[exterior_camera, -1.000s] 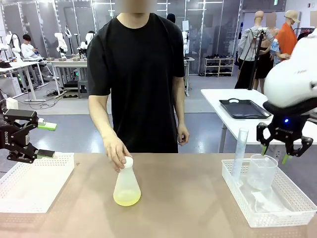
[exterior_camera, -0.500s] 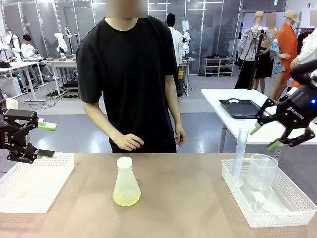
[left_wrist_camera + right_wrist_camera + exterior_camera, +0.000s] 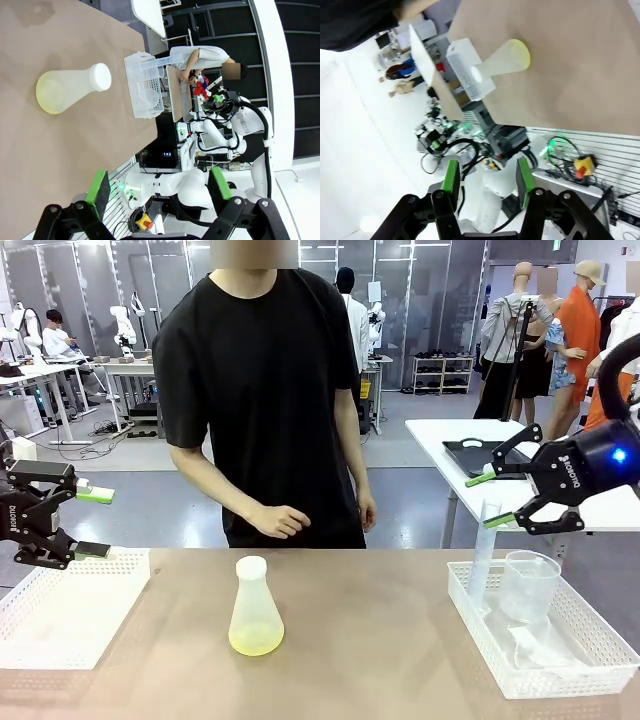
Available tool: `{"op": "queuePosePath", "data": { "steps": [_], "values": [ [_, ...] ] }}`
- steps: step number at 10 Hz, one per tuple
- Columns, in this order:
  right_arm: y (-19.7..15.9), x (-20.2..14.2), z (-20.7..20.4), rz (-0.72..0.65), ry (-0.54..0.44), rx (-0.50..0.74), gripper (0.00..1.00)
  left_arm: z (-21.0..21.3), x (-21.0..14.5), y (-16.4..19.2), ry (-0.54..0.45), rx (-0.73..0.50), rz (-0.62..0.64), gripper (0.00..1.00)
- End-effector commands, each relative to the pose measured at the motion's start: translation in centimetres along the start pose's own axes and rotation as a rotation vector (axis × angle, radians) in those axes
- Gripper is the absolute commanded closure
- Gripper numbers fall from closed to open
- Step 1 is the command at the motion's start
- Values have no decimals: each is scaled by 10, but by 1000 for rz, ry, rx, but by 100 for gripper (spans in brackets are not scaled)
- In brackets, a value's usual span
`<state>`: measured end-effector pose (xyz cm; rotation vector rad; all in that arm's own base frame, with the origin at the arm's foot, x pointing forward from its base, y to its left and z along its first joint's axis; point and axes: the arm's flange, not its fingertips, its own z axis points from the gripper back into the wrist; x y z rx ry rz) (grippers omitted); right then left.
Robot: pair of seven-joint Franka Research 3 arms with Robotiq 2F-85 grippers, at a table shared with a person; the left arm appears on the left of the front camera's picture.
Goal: Prepare the solutions needed for the experiment.
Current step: When the human places the Big flask in the center of the table, pick up the Big flask and place it in the left Organizing basket.
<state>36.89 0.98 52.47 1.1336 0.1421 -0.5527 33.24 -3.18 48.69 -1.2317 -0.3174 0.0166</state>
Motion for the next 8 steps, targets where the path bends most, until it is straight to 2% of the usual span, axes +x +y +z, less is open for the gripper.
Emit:
{"op": "queuePosePath", "data": {
  "steps": [1, 4, 6, 8],
  "values": [
    [-17, 8, -10, -5, -26, 97, 42, -2, 2, -2, -4, -22, -2, 0],
    [-36, 10, -20, 108, -8, 218, 42, -2, 2, -2, -4, -22, -2, 0],
    [-41, 12, -23, 207, 44, 230, 42, -2, 2, -2, -4, -22, -2, 0],
    [-41, 12, -26, 262, 55, 202, 42, -2, 2, -2, -4, -22, -2, 0]
  ]
}}
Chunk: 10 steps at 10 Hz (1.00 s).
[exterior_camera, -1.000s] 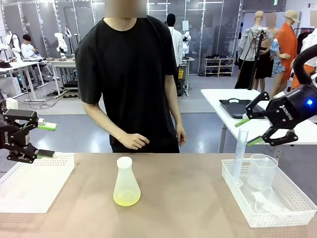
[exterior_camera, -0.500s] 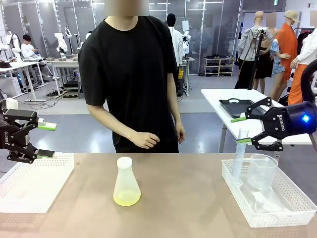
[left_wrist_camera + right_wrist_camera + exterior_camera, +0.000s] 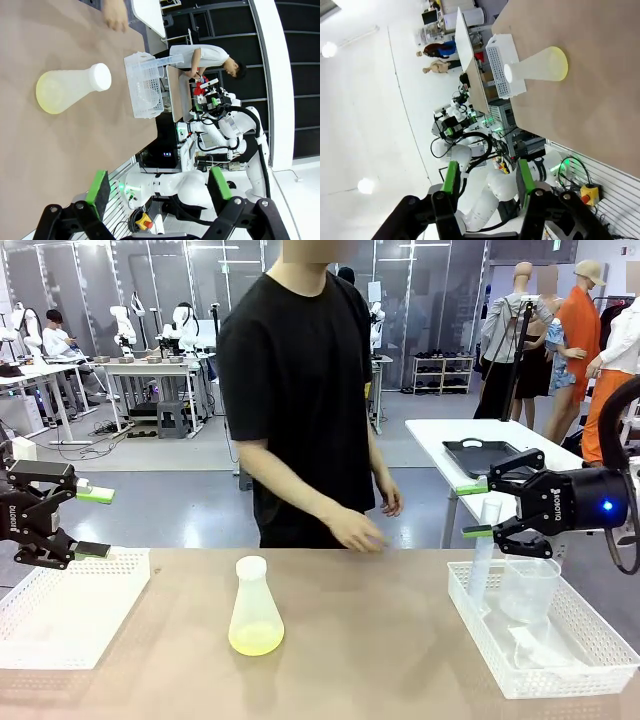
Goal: Prepare the solutions needed for the experiment.
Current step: When the human places the Big flask in the center of the table, pick up the Big flask and place it in the left Organizing basket.
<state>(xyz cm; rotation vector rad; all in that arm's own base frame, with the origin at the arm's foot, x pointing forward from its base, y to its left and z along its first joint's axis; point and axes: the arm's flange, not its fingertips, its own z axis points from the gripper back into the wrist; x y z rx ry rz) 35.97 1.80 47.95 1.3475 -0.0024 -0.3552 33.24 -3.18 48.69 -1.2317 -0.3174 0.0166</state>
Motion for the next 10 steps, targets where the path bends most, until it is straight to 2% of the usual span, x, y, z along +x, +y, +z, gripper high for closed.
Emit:
{"op": "queuePosePath", "data": {
  "steps": [1, 7, 8, 10],
  "values": [
    [1, 1, 2, -32, -16, 2, 42, -2, 2, -2, -4, -22, -2, 0],
    [1, 1, 2, -32, -16, 2, 42, 0, 0, 0, 0, 0, 0, 0],
    [1, 1, 2, -32, -16, 2, 42, -16, 13, 6, 12, -19, 0, 0],
    [1, 1, 2, -32, -16, 2, 42, -34, 38, 6, 71, 17, -296, 0]
  ]
}}
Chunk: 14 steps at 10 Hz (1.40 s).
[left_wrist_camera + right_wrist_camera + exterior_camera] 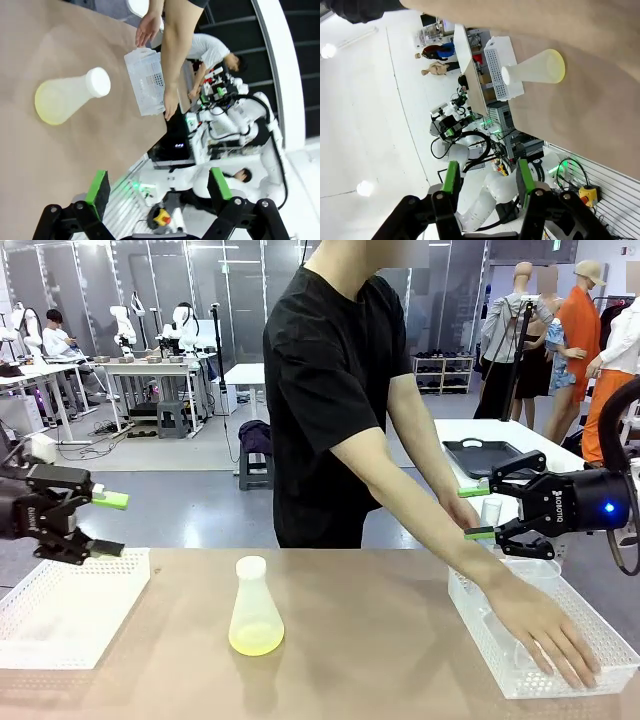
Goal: Prepare the solutions needed for the experiment.
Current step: When the human places the Big flask in the center of the table, pick up the Big flask and place it in the left Organizing basket.
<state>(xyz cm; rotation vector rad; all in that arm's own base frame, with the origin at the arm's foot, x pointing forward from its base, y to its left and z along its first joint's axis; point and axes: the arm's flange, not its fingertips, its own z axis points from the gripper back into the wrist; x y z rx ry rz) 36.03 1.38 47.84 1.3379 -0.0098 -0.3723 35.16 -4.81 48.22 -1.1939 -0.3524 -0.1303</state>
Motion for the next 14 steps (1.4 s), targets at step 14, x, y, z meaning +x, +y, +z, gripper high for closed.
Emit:
{"op": "queuePosePath", "data": {
  "steps": [14],
  "values": [
    [3, -1, -1, -24, 0, 9, 42, -46, 87, 25, -28, 161, -951, 0]
  ]
}}
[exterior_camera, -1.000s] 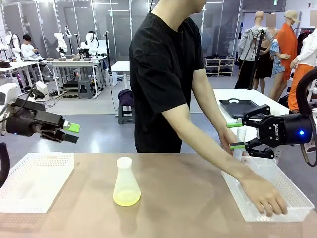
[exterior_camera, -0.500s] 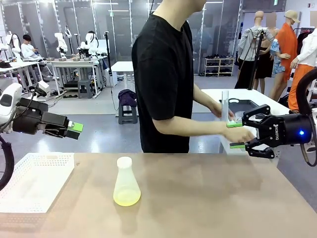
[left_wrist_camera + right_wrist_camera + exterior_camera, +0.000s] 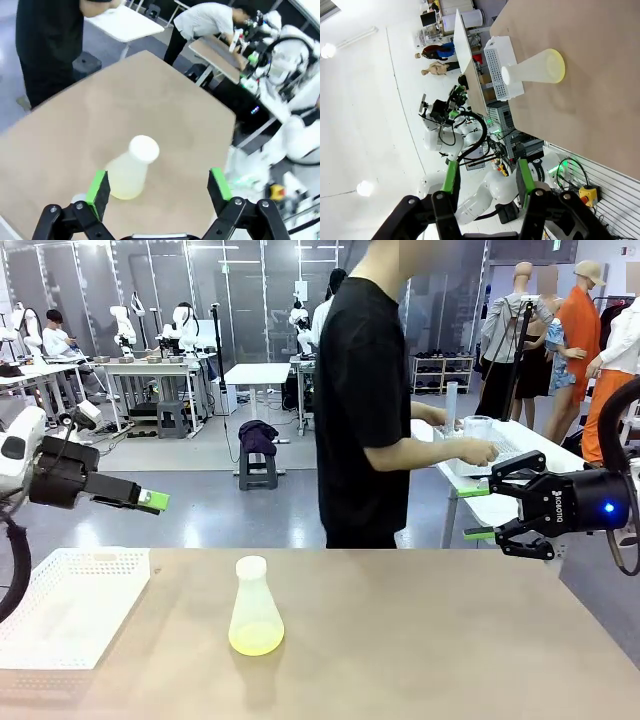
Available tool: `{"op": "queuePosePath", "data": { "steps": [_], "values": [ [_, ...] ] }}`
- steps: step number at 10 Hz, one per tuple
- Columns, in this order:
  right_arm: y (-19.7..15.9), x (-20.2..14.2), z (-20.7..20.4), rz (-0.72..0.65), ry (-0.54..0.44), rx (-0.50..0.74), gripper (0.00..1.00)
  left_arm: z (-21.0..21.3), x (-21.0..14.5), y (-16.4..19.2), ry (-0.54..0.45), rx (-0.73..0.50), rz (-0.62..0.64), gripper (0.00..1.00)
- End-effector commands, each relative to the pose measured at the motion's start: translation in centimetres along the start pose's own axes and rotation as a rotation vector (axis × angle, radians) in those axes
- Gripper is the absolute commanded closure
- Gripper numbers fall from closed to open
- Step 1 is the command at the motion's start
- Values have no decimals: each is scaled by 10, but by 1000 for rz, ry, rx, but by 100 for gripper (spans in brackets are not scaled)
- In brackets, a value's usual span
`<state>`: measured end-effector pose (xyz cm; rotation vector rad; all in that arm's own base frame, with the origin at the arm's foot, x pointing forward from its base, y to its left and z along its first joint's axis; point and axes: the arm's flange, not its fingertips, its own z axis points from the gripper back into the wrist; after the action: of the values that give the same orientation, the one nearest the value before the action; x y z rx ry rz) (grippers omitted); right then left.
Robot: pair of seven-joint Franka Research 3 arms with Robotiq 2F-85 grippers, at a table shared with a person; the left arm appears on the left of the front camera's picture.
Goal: Prepare the solutions needed for the experiment.
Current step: When the human places the Big flask in the center of the table, pick up the Big flask and place it in the left Organizing basket.
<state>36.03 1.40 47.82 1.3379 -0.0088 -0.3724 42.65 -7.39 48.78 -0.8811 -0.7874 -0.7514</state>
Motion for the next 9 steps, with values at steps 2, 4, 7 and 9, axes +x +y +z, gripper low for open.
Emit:
{"op": "queuePosePath", "data": {
  "steps": [2, 4, 7, 9],
  "values": [
    [3, -1, -1, -24, 0, 9, 42, -16, -5, 51, -44, -37, -492, 0],
    [3, -1, -1, -24, 0, 9, 42, -22, -9, 54, -97, -146, -618, 0],
    [3, -1, -1, -24, 0, 9, 42, -22, -11, 51, -51, -101, -624, 0],
    [3, -1, -1, -24, 0, 9, 42, -22, -11, 51, -51, -101, -624, 0]
  ]
}}
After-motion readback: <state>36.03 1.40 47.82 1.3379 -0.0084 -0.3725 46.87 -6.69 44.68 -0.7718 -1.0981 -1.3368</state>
